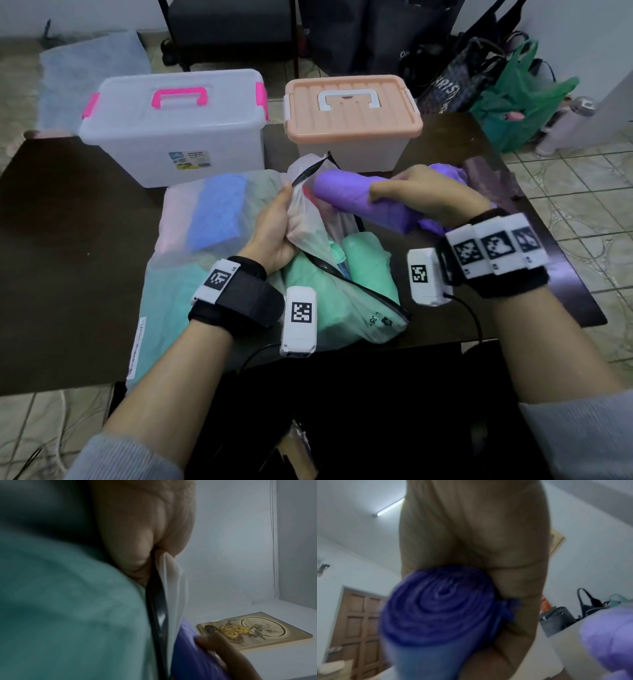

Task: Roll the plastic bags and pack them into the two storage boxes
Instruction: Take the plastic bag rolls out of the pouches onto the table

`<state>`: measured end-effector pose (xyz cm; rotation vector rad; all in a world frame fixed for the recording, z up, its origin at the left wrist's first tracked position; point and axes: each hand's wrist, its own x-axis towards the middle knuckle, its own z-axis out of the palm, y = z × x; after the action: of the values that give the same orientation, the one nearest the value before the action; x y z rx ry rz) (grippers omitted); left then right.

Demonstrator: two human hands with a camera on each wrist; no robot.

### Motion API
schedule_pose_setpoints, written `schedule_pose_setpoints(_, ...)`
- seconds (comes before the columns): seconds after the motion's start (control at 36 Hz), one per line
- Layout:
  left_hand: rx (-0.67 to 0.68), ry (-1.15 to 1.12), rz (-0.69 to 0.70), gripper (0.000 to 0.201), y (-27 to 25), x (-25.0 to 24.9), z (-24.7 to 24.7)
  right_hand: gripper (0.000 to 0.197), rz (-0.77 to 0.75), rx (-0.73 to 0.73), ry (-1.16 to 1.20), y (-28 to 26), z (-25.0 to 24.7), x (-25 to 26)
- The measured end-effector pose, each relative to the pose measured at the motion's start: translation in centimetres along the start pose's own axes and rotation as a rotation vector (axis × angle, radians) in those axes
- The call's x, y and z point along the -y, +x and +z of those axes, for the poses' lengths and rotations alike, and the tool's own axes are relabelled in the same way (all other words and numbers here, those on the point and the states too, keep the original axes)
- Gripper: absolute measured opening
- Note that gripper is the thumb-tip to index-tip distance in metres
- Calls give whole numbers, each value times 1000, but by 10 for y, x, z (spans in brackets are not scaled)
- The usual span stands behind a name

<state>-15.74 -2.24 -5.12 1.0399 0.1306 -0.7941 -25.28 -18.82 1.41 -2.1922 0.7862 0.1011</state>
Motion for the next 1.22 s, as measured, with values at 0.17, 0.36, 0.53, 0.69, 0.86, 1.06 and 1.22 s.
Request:
schedule_pose_setpoints(0.17,17,12,18,35,-1,-1,-1,36,58,-139,23,-12,-33,-33)
schedule_pose_setpoints(0.36,18,23,17,36,-2,-1,0,58,155,-495,-30,-3,-18,-56)
schedule_pose_setpoints(0.53,-13,16,-10,41,-3,-1,0,71,253,-490,-79,11,7,-79)
schedule_pose_setpoints(0.69,9,9,5,33,-6,-2,2,71,294,-385,-202,26,16,-87)
schedule_pose_setpoints(0.86,11,30,5,29,-8,-3,2,65,233,-301,-262,27,13,-93)
schedule_pose_setpoints(1.06,-6,75,-21,30,-17,-6,4,60,217,-283,-303,28,8,-93)
schedule_pose_setpoints(1.22,4,169,-23,28,-30,-7,4,57,119,-511,-187,10,12,-78)
